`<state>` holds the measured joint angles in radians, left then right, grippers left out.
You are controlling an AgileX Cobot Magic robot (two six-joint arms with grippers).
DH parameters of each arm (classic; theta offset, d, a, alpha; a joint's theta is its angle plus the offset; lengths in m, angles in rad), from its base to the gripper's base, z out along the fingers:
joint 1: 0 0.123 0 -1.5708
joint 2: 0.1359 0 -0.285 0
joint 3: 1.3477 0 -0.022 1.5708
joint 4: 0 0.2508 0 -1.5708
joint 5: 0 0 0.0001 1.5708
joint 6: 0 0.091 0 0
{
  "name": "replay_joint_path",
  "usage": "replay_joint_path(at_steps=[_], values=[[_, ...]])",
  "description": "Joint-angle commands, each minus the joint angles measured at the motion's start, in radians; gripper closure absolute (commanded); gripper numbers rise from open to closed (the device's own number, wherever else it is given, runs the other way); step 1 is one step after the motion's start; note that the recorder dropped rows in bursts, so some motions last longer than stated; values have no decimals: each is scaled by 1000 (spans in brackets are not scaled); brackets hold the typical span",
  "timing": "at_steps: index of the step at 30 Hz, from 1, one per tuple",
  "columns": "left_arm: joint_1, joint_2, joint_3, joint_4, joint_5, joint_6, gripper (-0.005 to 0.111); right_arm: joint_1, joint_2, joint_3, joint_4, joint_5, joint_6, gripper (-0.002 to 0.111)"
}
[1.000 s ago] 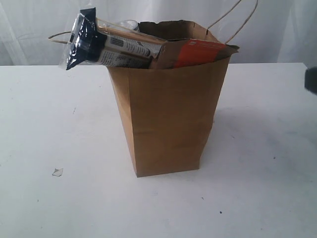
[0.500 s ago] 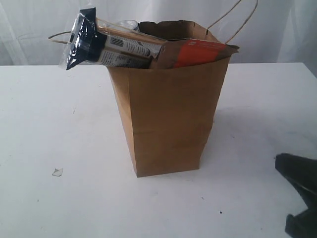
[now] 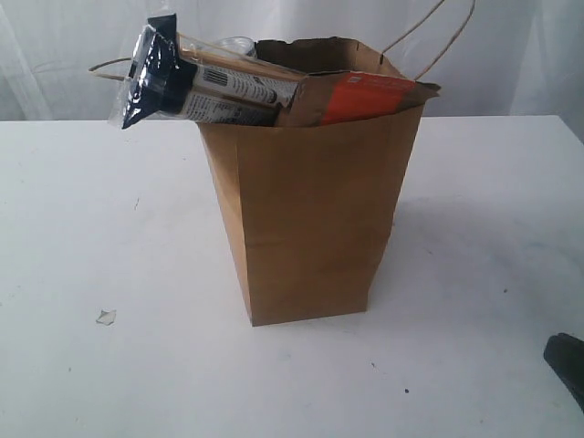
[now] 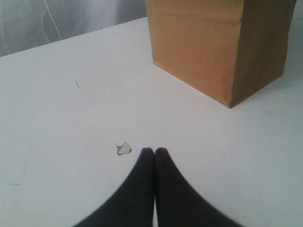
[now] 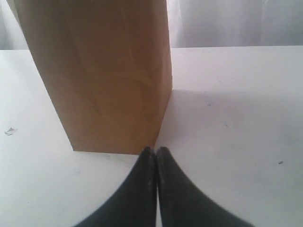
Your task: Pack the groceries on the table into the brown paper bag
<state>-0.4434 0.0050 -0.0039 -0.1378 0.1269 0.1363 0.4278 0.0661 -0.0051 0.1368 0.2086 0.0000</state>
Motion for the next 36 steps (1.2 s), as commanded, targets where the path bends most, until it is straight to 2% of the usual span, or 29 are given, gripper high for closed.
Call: replay_joint_path(at_steps=[1, 19, 25, 36], values=[[1, -5, 4, -4, 1, -3, 107, -23, -52, 5, 1, 39, 0, 108], [1, -5, 4, -4, 1, -3, 107, -29, -63, 5, 1, 81, 0, 108], [1, -5, 4, -4, 1, -3, 107, -29, -63, 5, -83, 81, -50, 108], [1, -5, 4, -4, 1, -3, 107, -29, -63, 5, -86, 81, -50, 108]])
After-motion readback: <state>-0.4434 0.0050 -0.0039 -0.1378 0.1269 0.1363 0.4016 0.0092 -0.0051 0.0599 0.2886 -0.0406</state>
